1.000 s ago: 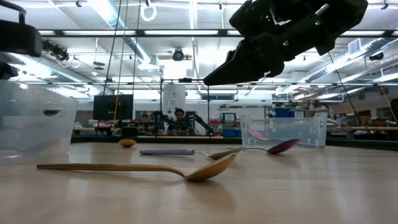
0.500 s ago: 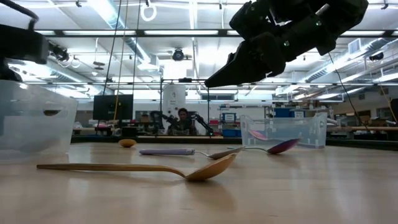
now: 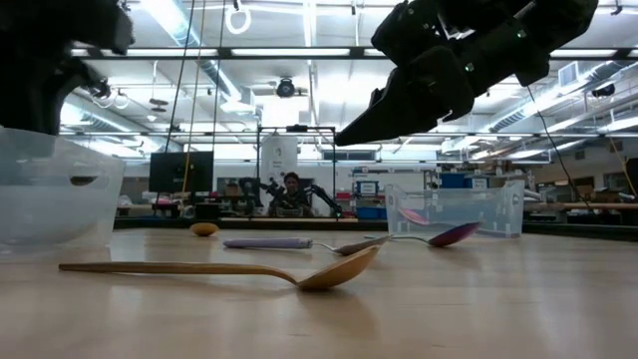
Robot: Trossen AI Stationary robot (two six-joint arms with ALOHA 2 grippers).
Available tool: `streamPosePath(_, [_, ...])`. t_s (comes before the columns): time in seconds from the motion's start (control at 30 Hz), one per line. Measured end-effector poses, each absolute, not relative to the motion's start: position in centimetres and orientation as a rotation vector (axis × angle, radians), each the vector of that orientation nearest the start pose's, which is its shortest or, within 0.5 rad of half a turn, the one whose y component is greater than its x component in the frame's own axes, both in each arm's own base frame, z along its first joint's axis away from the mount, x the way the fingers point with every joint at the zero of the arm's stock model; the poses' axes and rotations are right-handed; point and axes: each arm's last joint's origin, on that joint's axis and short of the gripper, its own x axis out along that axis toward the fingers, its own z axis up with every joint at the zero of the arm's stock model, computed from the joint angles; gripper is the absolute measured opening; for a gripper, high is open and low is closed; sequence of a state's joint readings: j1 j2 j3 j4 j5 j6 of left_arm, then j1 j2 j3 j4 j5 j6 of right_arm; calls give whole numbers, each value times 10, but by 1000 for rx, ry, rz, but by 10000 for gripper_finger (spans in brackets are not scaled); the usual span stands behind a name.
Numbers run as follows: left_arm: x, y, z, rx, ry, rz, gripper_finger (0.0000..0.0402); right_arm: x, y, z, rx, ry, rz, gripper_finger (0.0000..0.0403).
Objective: Sort silverware by color (type)
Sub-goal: Put the gold spoon into the bottom transparent bin
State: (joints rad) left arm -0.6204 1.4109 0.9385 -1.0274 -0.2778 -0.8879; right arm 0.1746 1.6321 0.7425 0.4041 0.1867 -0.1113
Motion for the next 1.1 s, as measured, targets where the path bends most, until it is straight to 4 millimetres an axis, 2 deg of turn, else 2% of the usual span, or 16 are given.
streamPosePath(0.17, [199,-116,223,-25,1349,314,78,316,57,168,-170,494,25,208])
streamPosePath(0.53, [211,-87,223,108,1417,259,78,311,70,164,-135,539,-6,208])
streamPosePath(0.77, [222,-59,223,160,1445,223,77,307,81,162,-109,553,-23,208])
streamPosePath(1.1, [239,-23,224,280,1399,110,77,299,95,159,-81,585,-50,208])
